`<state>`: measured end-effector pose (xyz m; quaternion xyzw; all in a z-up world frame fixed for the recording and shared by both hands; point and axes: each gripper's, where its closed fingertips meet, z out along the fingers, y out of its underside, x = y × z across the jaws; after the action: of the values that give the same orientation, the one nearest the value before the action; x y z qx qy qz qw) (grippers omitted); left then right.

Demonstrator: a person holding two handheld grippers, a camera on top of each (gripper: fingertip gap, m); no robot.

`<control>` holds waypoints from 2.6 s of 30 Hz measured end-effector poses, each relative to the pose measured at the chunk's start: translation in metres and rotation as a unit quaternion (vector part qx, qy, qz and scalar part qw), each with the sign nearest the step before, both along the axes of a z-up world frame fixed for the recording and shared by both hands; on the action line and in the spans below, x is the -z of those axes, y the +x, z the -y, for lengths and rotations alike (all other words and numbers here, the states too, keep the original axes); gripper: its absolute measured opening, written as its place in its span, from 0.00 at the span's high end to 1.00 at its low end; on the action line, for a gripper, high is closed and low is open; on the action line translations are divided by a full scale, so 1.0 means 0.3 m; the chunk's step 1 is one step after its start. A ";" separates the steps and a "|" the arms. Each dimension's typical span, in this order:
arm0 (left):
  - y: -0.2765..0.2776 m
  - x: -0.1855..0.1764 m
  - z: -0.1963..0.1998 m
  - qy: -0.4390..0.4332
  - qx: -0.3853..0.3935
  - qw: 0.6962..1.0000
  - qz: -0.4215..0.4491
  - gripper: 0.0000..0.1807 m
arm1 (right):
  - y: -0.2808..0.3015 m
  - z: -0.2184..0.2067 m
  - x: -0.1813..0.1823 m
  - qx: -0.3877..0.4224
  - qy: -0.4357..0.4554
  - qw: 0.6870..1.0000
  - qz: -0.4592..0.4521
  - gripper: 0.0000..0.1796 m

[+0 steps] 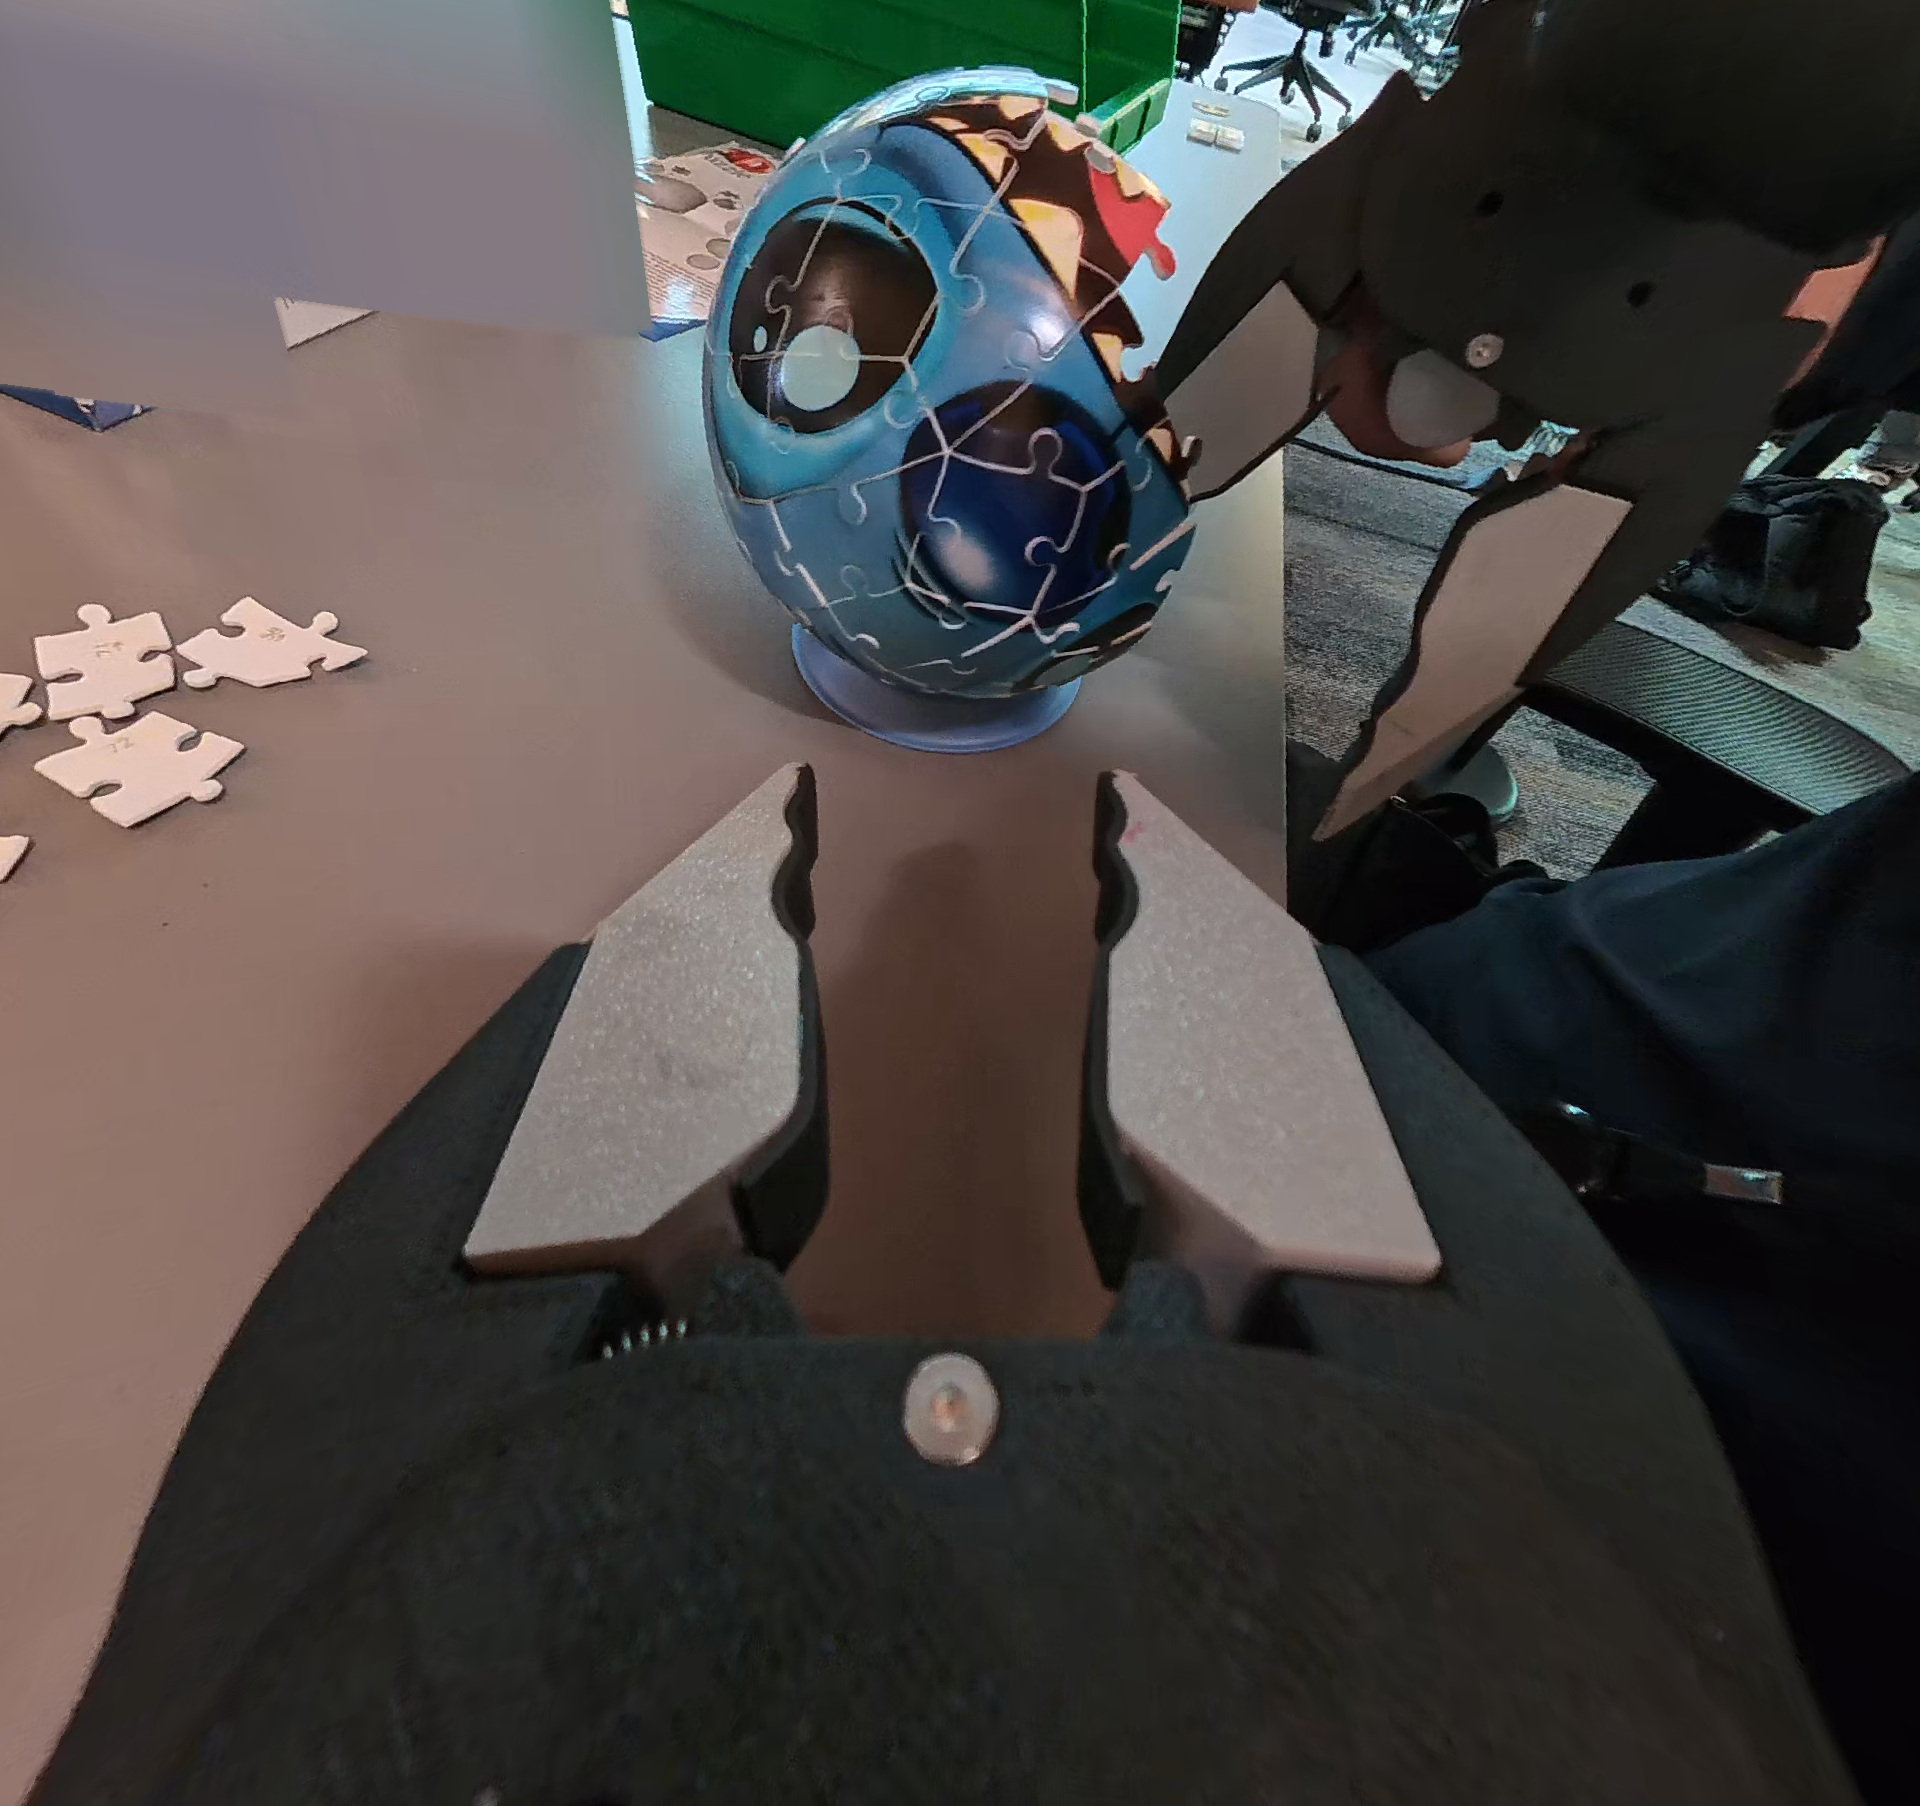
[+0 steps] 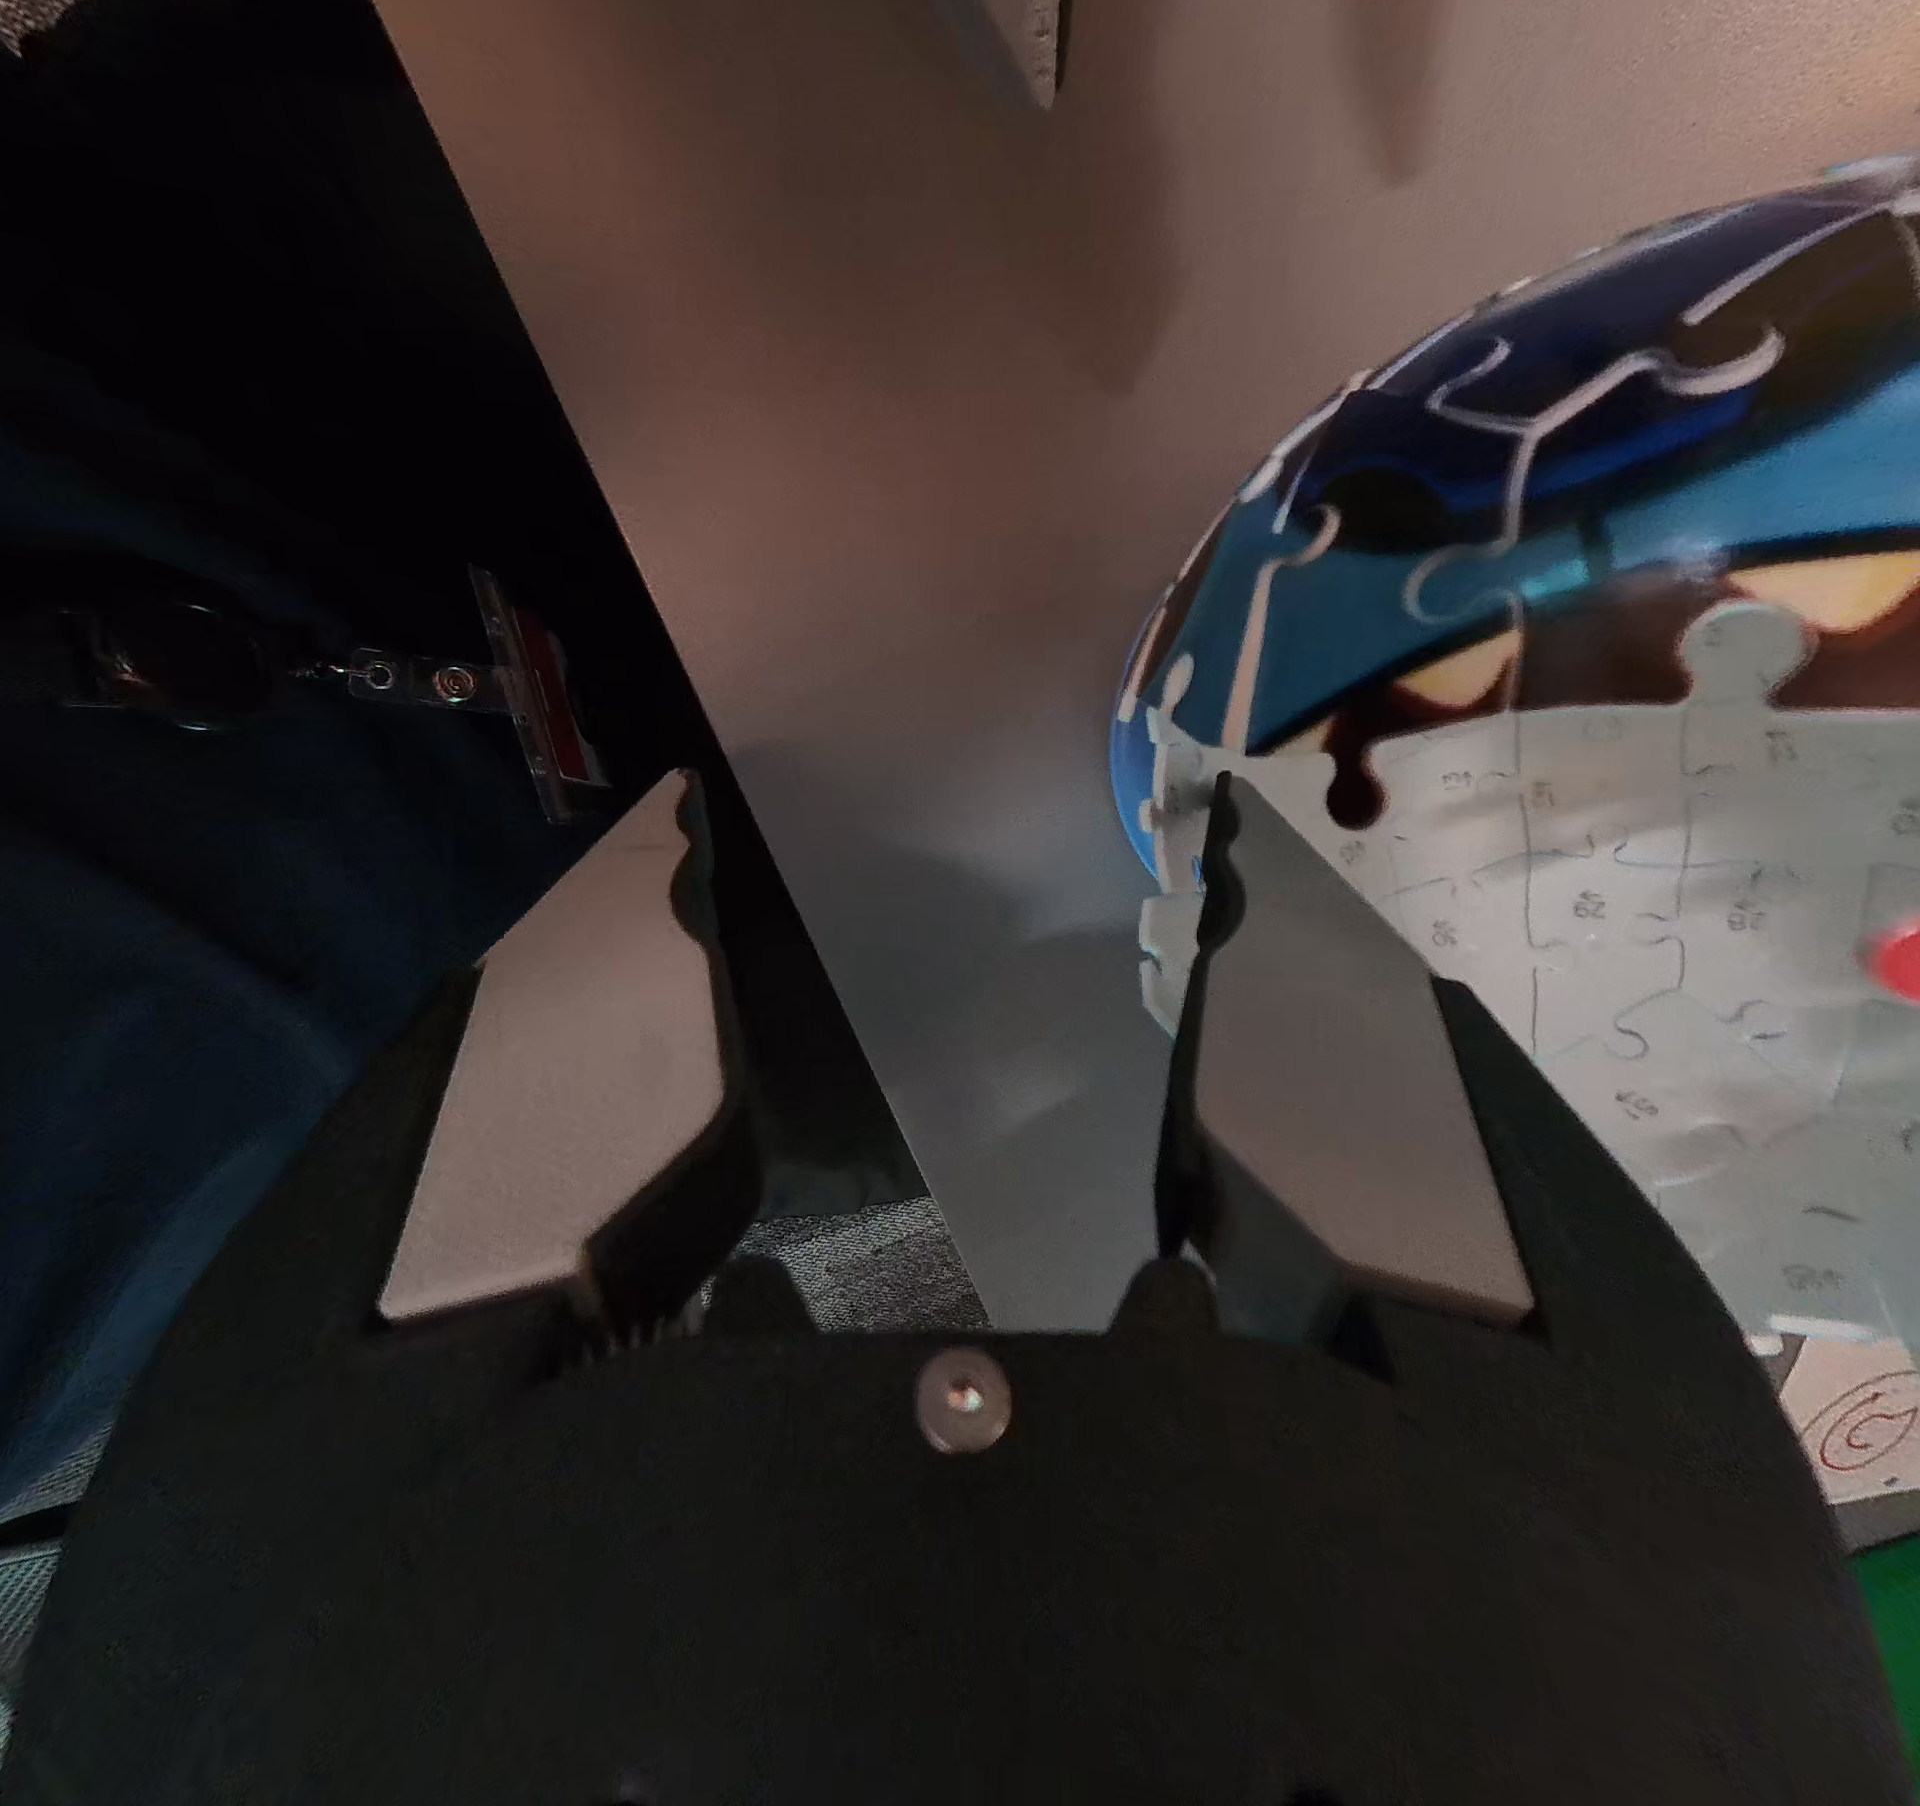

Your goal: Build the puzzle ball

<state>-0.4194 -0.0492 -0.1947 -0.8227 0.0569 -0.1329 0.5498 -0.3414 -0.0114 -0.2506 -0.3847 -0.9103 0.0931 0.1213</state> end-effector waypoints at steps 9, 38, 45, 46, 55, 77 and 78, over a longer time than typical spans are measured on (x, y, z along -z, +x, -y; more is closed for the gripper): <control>-0.004 -0.001 -0.001 -0.001 -0.001 1.000 0.006 0.71 | 0.001 -0.003 0.004 -0.008 0.007 1.000 0.004 0.48; -0.011 -0.002 -0.001 -0.002 -0.005 1.000 0.018 0.71 | -0.007 -0.009 0.016 -0.019 0.009 1.000 -0.008 0.48; -0.013 -0.003 -0.001 -0.001 -0.006 1.000 0.022 0.71 | -0.009 -0.009 0.015 -0.019 0.004 1.000 -0.010 0.48; -0.013 -0.003 -0.001 -0.001 -0.006 1.000 0.022 0.71 | -0.009 -0.008 0.012 -0.017 0.002 1.000 -0.010 0.48; -0.014 -0.003 -0.001 -0.001 -0.006 1.000 0.023 0.71 | 0.004 -0.013 -0.007 -0.007 -0.002 1.000 -0.005 0.53; -0.019 -0.003 -0.002 -0.003 -0.008 0.999 0.034 0.71 | 0.000 -0.020 0.011 -0.015 -0.018 1.000 -0.002 0.47; -0.020 -0.003 -0.003 -0.003 -0.008 0.999 0.034 0.71 | -0.001 -0.022 0.011 -0.015 -0.018 1.000 -0.004 0.47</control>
<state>-0.4254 -0.0484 -0.1937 -0.8198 0.0307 -0.1566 0.5500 -0.3417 -0.0049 -0.2539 -0.3723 -0.9139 0.1123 0.1165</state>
